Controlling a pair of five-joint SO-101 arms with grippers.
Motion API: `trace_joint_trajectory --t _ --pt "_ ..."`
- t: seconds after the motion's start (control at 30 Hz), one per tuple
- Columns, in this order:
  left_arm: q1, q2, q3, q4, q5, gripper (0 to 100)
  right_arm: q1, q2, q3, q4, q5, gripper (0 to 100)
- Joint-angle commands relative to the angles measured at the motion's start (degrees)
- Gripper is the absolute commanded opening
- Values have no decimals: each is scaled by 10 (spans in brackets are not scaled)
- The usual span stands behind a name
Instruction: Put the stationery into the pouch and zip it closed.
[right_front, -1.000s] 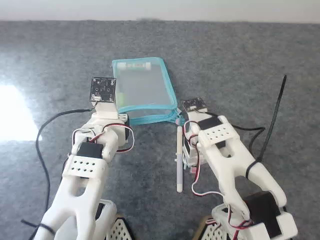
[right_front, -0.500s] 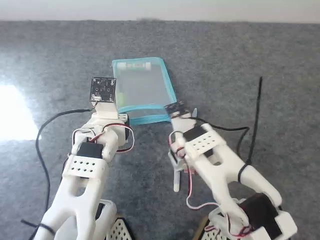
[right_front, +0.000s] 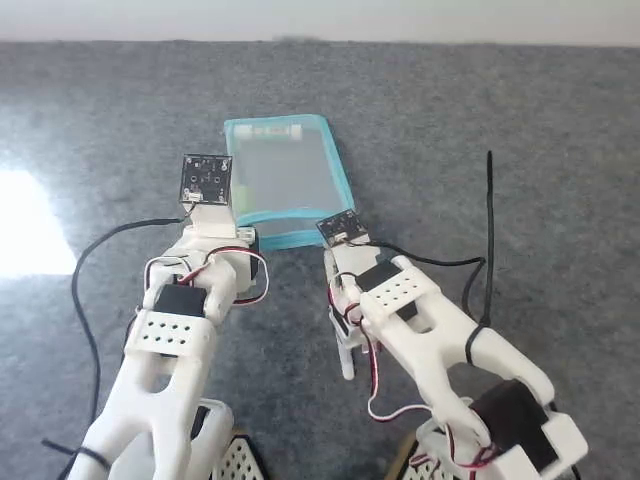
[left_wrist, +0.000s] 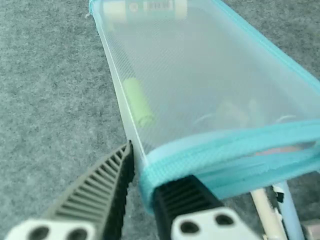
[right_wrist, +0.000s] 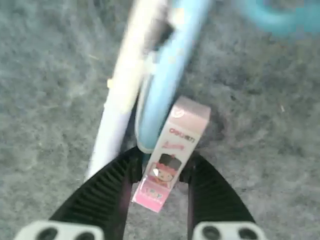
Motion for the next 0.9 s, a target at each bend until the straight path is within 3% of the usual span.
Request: trace_joint_trajectory --t 0.0,0.13,0.23,0.3,0.53,0.7,0.87 --pt "5 2 -1 -6 8 12 23 6 -3 -10 0 54" --pt "5 2 -1 -6 8 12 116 -9 -5 -7 21 5" --pt "6 2 -1 -6 8 12 183 -48 -7 15 146 8" --pt "6 2 -1 -6 8 12 197 -89 -18 42 215 7" --pt "6 2 -1 -6 8 12 188 -233 -119 162 287 7" --pt "3 2 -1 -6 8 12 208 -187 -178 198 367 7" --pt "3 2 -1 -5 8 12 262 -32 -209 131 402 7"
